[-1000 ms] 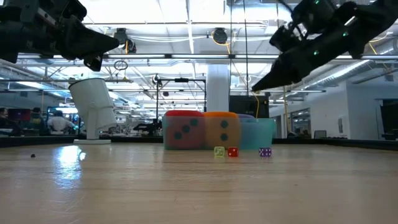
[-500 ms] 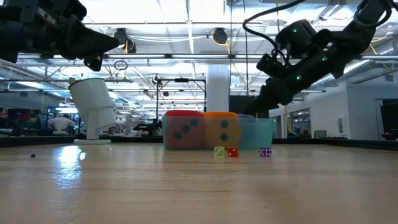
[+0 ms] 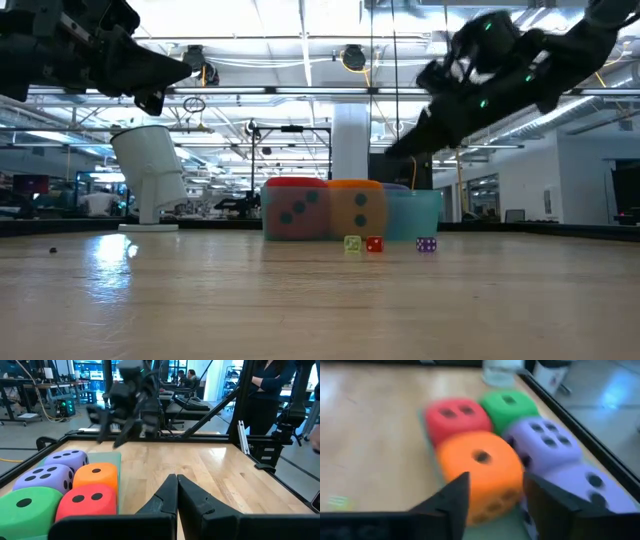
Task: Pick & Place Dice
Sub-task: Put the small purple dice into the blue bin
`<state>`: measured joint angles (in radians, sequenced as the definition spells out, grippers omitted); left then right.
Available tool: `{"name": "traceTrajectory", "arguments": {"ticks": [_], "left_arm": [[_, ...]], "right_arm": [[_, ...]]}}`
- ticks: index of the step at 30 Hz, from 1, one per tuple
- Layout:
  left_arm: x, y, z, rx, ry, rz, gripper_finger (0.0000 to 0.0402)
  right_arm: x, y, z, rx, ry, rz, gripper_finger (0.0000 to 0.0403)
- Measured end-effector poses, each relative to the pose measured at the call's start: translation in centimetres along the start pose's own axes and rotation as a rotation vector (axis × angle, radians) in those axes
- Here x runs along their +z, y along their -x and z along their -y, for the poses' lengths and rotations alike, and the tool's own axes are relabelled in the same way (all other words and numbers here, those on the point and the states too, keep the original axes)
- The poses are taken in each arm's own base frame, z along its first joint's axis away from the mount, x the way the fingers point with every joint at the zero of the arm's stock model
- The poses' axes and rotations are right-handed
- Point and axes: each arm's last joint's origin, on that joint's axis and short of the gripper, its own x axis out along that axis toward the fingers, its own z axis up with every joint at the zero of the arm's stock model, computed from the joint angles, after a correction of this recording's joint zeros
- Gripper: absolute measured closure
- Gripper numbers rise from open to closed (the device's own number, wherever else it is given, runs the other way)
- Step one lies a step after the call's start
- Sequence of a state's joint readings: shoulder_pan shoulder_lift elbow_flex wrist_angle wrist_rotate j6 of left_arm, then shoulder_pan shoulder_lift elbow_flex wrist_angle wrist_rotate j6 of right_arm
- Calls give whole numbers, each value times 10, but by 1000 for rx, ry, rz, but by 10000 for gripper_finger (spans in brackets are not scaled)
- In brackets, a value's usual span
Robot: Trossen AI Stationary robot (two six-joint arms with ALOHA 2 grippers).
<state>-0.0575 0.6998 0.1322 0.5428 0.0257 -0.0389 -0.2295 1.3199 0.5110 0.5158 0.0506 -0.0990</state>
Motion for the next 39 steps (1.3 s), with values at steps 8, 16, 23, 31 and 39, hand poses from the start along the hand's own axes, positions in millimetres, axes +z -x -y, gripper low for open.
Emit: {"name": "traceTrajectory", "arguments": {"ticks": [8,16,23,31,39], "left_arm": [[-1,0,0,0,4,-11,396],[-2,0,0,1,4,-17,396],[-2,0,0,1,4,-17,396],[-2,0,0,1,17,-24,396],[-3,0,0,1,24,-28,396]], "right_arm": [[28,33,-40,175,-2,151,388],[15,34,-84,318,-22,64,397],[-7,26,-113,315,67,-24,395],[-35,12,-132,351,112,-119,322],[-53,1,-136,347,141,-178,183]]}}
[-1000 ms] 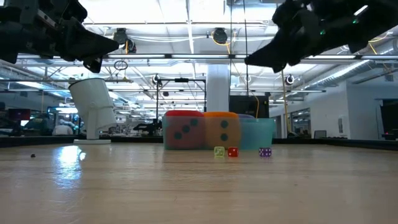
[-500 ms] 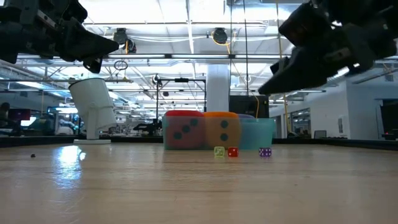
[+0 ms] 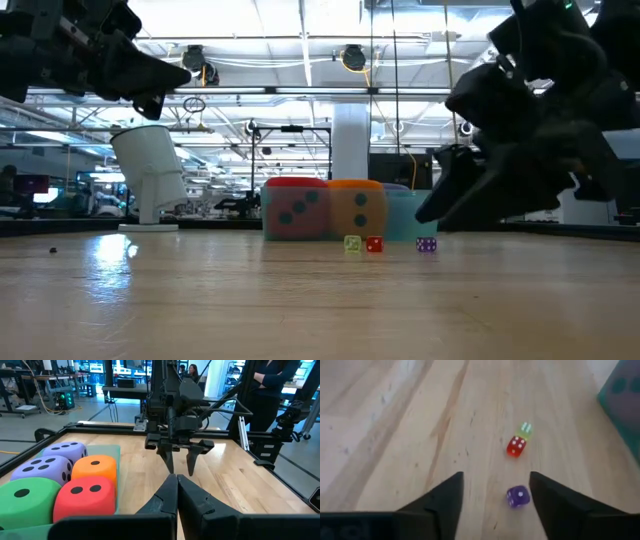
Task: Pick & Place Dice
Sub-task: Put the small purple dice into the blue bin
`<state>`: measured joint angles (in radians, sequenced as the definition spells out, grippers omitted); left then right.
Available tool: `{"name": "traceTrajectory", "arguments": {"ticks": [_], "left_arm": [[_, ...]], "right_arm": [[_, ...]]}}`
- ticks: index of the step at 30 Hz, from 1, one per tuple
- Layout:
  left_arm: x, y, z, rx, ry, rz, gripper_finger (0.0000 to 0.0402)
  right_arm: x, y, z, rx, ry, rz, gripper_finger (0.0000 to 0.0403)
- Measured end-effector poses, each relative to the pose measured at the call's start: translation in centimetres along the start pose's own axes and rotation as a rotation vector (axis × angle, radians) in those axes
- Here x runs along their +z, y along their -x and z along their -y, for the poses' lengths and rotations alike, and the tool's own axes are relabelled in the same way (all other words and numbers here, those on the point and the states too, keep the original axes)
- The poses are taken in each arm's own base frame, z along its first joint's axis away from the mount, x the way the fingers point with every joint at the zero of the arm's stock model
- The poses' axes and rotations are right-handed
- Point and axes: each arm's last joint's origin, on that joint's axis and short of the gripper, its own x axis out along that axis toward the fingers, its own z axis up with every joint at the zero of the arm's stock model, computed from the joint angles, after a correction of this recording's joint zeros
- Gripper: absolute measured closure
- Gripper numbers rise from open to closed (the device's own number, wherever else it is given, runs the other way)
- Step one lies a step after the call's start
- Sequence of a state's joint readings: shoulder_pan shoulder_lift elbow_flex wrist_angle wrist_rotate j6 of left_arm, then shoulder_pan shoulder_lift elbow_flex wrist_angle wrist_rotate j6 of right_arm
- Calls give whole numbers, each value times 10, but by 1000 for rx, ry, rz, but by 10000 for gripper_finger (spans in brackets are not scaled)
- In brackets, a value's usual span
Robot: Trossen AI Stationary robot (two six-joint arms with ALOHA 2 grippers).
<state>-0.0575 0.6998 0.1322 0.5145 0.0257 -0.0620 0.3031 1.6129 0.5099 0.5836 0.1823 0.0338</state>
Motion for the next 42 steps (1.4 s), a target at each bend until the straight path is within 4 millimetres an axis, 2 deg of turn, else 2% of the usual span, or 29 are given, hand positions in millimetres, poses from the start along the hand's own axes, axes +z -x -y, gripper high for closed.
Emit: {"name": "traceTrajectory", "arguments": {"ticks": [5,10,15,26,30,36,42], "left_arm": [[0,0,0,0,0,-4,396],[0,0,0,0,1,-4,396],[-1,0,0,0,2,-5,396],[-2,0,0,1,2,-16,396],[-2,0,0,1,2,-16,396],[-1,0,0,1,4,-15,396],[-1,0,0,1,5,-15,396]], "right_arm": [[-7,-6,3,-16,-3,-34,137],[-13,-12,10,-37,-36,-49,138],[-16,-16,14,-36,-45,-62,171],[-30,-13,26,-39,-142,-97,296],[-32,-10,28,-48,-160,-70,329],[-32,-10,28,-47,-154,-54,358],[-19,-6,27,28,-150,25,353]]}}
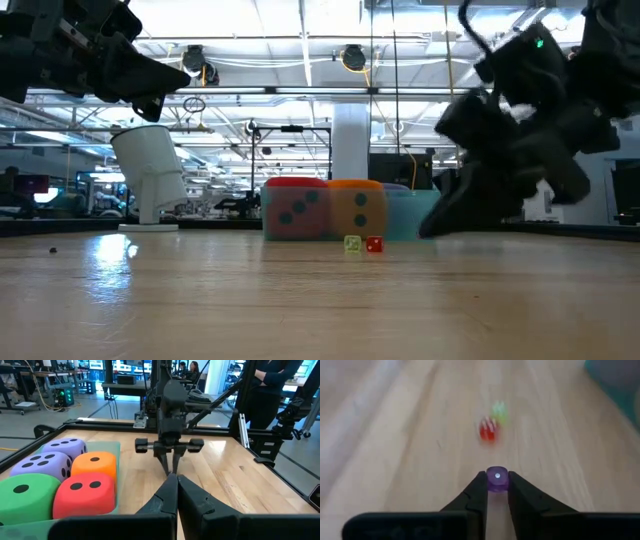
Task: Pick & Place Dice
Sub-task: Put the small purple dice into the blue bin
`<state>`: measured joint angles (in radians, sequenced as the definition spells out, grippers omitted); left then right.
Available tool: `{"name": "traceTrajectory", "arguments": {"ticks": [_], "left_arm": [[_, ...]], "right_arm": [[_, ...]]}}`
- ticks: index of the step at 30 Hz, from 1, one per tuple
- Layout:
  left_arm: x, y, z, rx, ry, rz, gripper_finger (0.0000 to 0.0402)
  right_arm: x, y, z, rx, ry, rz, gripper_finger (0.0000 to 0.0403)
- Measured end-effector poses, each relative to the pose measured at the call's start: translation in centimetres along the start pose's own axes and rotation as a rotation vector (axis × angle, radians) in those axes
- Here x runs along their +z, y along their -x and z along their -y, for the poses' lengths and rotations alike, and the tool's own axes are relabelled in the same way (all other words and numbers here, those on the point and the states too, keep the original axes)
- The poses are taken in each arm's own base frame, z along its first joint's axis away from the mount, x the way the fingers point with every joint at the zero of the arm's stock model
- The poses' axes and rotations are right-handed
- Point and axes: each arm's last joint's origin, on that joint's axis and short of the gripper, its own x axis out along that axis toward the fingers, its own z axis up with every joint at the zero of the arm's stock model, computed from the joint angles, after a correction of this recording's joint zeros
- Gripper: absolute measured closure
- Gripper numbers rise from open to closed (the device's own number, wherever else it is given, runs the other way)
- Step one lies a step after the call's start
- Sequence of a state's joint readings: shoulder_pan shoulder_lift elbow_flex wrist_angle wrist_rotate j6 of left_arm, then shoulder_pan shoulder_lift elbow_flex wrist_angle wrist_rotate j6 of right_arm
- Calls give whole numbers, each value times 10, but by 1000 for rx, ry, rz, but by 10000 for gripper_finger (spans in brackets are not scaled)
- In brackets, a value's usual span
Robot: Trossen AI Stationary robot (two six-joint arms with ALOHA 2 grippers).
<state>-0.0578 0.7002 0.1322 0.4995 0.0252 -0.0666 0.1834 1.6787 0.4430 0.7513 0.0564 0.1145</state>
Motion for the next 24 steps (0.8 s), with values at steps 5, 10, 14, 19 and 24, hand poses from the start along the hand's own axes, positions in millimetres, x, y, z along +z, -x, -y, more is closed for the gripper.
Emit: {"name": "traceTrajectory", "arguments": {"ticks": [5,10,14,19,24], "left_arm": [[0,0,0,0,0,0,396],[0,0,0,0,3,-1,396],[0,0,0,0,3,-1,396],[0,0,0,0,3,-2,396],[0,0,0,0,2,-2,396]], "right_arm": [[20,12,-2,17,22,92,353],[39,31,-3,21,44,170,356],[51,50,-3,18,84,206,354],[67,84,5,-15,108,269,354],[72,119,20,-85,87,293,354]]}}
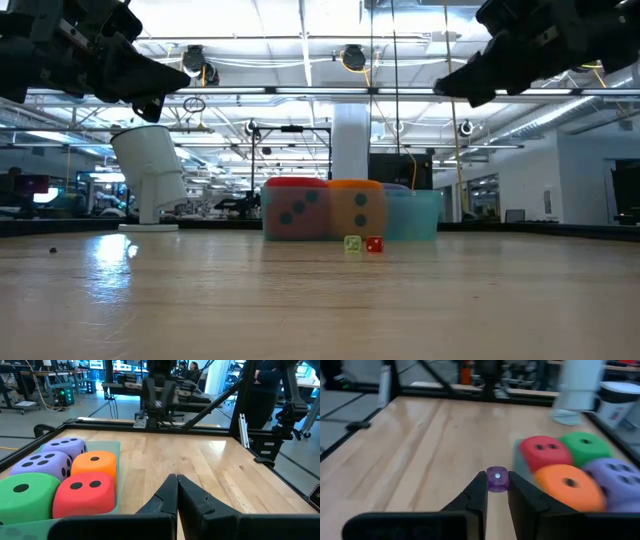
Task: Pick & Place Dice
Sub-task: Put the small purple dice into the blue bin
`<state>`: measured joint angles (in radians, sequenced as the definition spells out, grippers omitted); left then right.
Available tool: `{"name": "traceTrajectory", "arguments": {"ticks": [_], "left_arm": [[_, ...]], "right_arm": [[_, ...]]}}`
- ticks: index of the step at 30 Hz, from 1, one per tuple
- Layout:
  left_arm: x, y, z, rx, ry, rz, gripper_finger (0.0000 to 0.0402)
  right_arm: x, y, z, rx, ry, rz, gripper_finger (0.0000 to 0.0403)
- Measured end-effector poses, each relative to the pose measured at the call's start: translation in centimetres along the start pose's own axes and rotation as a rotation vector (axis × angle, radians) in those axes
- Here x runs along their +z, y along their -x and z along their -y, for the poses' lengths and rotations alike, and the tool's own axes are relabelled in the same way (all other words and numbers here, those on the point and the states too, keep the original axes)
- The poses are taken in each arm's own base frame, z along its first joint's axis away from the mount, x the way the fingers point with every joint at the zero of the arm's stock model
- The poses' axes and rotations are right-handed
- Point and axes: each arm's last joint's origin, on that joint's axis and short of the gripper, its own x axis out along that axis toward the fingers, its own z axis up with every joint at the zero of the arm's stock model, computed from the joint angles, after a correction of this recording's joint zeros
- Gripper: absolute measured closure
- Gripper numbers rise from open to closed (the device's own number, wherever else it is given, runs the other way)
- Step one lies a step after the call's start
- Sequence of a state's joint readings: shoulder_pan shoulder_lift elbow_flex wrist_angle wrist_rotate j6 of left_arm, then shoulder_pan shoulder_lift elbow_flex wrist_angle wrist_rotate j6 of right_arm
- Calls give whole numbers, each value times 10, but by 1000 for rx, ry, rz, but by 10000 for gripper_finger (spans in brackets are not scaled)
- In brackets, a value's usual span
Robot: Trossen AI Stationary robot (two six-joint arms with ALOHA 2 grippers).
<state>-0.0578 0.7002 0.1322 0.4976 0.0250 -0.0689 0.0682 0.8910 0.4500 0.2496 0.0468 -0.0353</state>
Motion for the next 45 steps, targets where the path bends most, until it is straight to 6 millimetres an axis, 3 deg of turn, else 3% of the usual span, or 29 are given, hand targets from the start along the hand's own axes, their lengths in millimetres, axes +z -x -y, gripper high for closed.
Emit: {"name": "traceTrajectory", "arguments": {"ticks": [5,13,16,20,24,28,33,37,45], "left_arm": [[0,0,0,0,0,0,396],[0,0,0,0,5,4,396],[0,0,0,0,8,5,396],[2,0,0,-2,0,23,396],[4,0,0,-2,-8,37,396],[4,0,0,-2,-8,37,396],[4,0,0,-2,-9,37,396],[4,0,0,-2,-9,37,396],[4,0,0,-2,13,37,396]], "right_arm": [[-3,23,12,-65,-39,4,353],[-50,37,19,-128,-139,45,353],[-59,38,20,-139,-169,34,353],[-52,37,21,-142,-184,45,353],[-24,34,23,-144,-172,91,353],[6,24,27,-164,-121,46,353],[25,0,36,-281,-57,-236,353],[21,-23,48,-316,-56,-401,353],[-10,-62,72,-291,-111,-524,353]]}}
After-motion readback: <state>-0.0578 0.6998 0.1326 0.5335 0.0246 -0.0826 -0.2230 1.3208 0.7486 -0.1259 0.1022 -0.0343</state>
